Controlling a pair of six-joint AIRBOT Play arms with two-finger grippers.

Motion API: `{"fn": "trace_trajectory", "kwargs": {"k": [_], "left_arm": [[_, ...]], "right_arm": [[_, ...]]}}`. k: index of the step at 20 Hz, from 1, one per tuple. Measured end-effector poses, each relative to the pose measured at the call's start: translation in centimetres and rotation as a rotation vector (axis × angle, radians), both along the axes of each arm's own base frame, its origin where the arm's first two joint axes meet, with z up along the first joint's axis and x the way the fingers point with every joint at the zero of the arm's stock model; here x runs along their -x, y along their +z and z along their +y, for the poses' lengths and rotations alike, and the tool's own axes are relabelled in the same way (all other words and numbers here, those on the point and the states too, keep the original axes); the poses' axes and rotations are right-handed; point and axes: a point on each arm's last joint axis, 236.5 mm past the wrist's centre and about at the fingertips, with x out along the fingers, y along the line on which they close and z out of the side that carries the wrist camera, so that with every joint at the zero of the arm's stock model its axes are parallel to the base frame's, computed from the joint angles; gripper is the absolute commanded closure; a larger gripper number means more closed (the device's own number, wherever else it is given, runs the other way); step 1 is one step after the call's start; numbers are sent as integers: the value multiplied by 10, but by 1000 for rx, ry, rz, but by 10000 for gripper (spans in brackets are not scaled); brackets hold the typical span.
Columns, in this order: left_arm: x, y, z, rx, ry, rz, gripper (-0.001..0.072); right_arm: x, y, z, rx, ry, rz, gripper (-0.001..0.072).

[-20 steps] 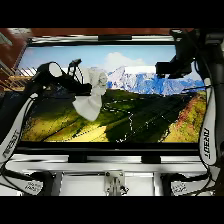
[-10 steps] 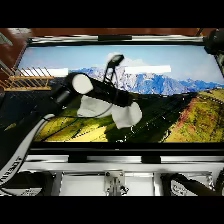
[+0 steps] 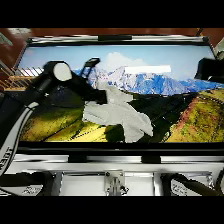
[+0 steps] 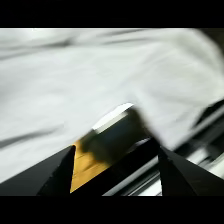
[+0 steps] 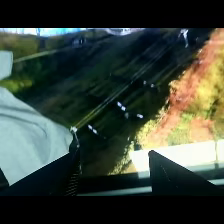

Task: Fold the shirts.

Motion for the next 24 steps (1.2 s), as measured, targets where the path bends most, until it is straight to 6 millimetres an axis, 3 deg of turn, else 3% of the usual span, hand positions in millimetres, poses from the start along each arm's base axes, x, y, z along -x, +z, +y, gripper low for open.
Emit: {"fn": "trace_trajectory", "kwargs": {"k": [3, 4, 6, 9, 13, 15, 16, 17, 18, 19, 20, 21, 24], "left_arm": [[8, -37, 69, -129, 58, 96, 67], [13, -52, 84, -159, 71, 128, 67], [17, -78, 103, -187, 99, 157, 39], [16, -106, 110, -179, 132, 162, 29], [15, -132, 113, -186, 131, 183, 36], [15, -142, 111, -188, 123, 187, 112], [14, -146, 108, -189, 117, 186, 113], [14, -149, 105, -190, 112, 182, 167], [13, -152, 102, -190, 106, 176, 285], [13, -155, 98, -190, 98, 172, 409], [12, -157, 94, -189, 93, 164, 577], [11, -159, 90, -188, 87, 155, 672], [4, -152, 81, -176, 74, 114, 674]], "right_arm": [[19, -79, 20, -125, 35, 219, 154], [28, -102, 31, -179, 50, 285, 41], [52, -144, 56, -284, 87, 408, 36], [81, -189, 87, -377, 134, 522, 36], [90, -222, 113, -419, 167, 563, 37], [89, -235, 124, -421, 184, 571, 37], [88, -242, 129, -418, 192, 574, 37], [87, -248, 135, -417, 201, 575, 37], [86, -254, 140, -415, 208, 577, 37], [85, -259, 144, -410, 215, 576, 97], [84, -263, 148, -408, 220, 576, 406], [83, -266, 151, -405, 225, 573, 631], [78, -267, 156, -401, 222, 562, 639]]}}
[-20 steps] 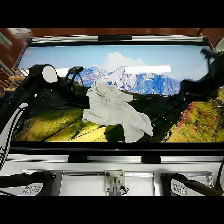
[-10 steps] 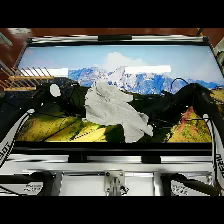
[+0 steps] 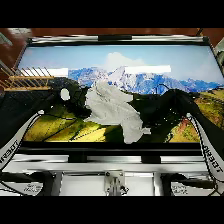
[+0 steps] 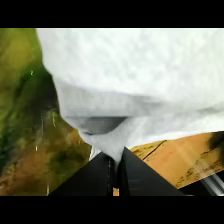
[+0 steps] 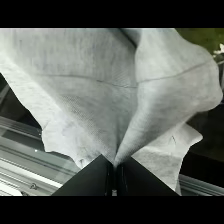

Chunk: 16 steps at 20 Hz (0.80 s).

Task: Fold the shirts.

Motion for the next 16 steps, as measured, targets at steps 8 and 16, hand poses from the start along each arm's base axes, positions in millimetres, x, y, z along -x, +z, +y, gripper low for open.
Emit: {"fn": "trace_trajectory", "kwargs": {"k": [8, 16], "left_arm": [[-65, 257, -38, 114, -202, -654, 674], [52, 548, -5, 314, -203, -1282, 673]], "right_arm": [[-93, 184, 15, -66, 32, -569, 640], [-33, 529, 2, -174, -18, -1557, 639]]}}
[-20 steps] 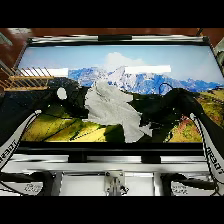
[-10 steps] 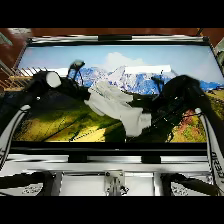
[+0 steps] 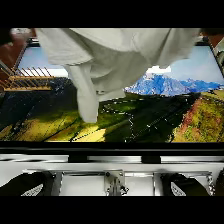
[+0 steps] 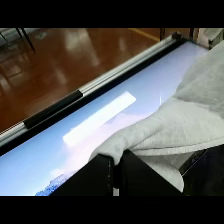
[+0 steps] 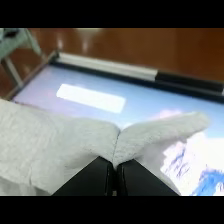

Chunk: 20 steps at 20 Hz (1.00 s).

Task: Fold the shirts.

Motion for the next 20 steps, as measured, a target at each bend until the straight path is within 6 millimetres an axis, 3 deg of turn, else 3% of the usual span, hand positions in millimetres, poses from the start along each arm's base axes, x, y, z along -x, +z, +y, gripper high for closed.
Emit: {"fn": "trace_trajectory", "kwargs": {"k": [2, 3, 6, 8, 11, 14, 15, 16, 17, 18, 20], "left_arm": [[15, 1, 7, 7, 4, 12, 673], [17, -6, 8, -3, 4, 34, 673], [4, -40, 5, -52, 16, 128, 673], [-19, -77, 5, -104, 61, 218, 673], [-58, -148, 4, -196, 137, 370, 673], [-91, -234, -2, -289, 181, 551, 671], [-99, -262, -5, -314, 193, 607, 637], [-107, -290, -8, -336, 206, 667, 470], [-113, -314, -10, -352, 220, 719, 250], [-118, -338, -11, -364, 236, 771, 161], [-121, -372, -10, -395, 257, 853, 160]], "right_arm": [[28, 22, -3, -6, 3, -60, 639], [37, 23, -3, -2, 8, -56, 639], [49, 3, -2, 38, 27, 31, 639], [41, -24, -2, 79, 31, 133, 639], [12, -74, -9, 148, 4, 300, 639], [-32, -147, -15, 212, -23, 508, 639], [-46, -173, -14, 224, -23, 578, 639], [-60, -200, -13, 231, -23, 645, 639], [-73, -226, -11, 239, -20, 707, 638], [-84, -247, -9, 240, -17, 752, 638], [-105, -283, -5, 234, -15, 815, 638]]}}
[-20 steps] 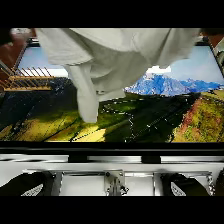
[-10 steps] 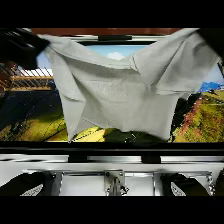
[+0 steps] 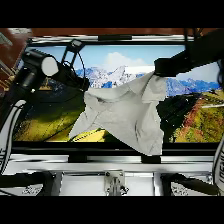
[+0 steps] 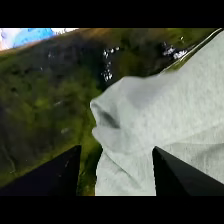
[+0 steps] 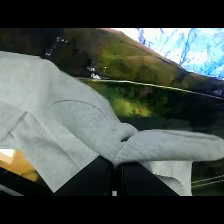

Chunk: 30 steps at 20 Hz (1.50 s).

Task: Fold the shirts.

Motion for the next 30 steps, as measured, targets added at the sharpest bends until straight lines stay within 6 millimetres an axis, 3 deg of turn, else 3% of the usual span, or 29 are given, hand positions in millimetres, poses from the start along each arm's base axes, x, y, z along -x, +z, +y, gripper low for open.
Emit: {"fn": "trace_trajectory", "kwargs": {"k": [1, 2, 3, 6, 8, 11, 13, 17, 19, 22, 28, 29, 30], "left_arm": [[0, -10, 3, -13, 8, 29, 160], [2, -18, 10, -32, 18, 64, 160], [3, -22, 24, -59, 33, 93, 156], [14, -25, 78, -111, 121, 199, 147], [27, -21, 116, -102, 200, 275, 148], [62, -31, 150, -32, 287, 399, 146], [96, -55, 163, -6, 328, 494, 40], [158, -117, 148, 109, 344, 636, 29], [176, -145, 135, 176, 364, 676, 29], [185, -170, 121, 257, 403, 679, 29], [176, -188, 99, 321, 416, 629, 39], [177, -191, 95, 320, 409, 631, 114], [177, -193, 90, 322, 405, 638, 324]], "right_arm": [[-9, -13, 1, -2, -6, 17, 578], [-15, -21, 1, -3, -14, 24, 270], [-23, -27, -2, -1, -31, 23, 61], [-29, -36, -29, 54, -89, 33, 54], [-16, -45, -71, 147, -146, 96, 54], [27, -69, -135, 191, -267, 274, 55], [65, -91, -153, 127, -315, 393, 55], [129, -126, -152, -28, -331, 516, 53], [153, -143, -146, -64, -328, 557, 53], [176, -162, -138, -101, -325, 611, 53], [195, -177, -126, -142, -317, 668, 49], [198, -180, -125, -145, -315, 678, 41], [202, -182, -124, -149, -313, 691, 41]]}}
